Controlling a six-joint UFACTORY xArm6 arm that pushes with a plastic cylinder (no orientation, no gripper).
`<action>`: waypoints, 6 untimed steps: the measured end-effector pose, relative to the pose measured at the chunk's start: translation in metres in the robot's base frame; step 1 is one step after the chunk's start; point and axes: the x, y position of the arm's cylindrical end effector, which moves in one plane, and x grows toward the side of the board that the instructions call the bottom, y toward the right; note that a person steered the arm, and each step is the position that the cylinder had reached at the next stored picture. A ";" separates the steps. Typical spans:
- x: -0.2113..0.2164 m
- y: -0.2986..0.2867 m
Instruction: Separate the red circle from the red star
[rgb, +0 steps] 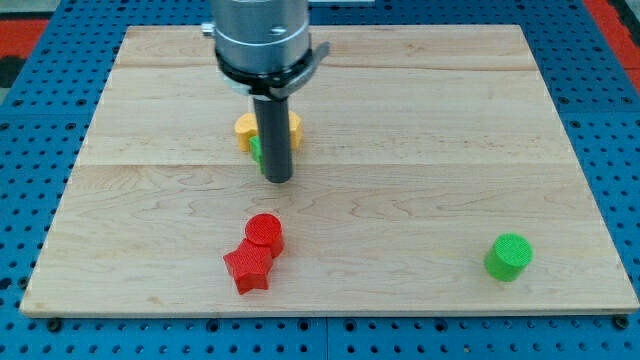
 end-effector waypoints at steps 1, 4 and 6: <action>-0.025 -0.009; 0.037 0.035; 0.124 0.059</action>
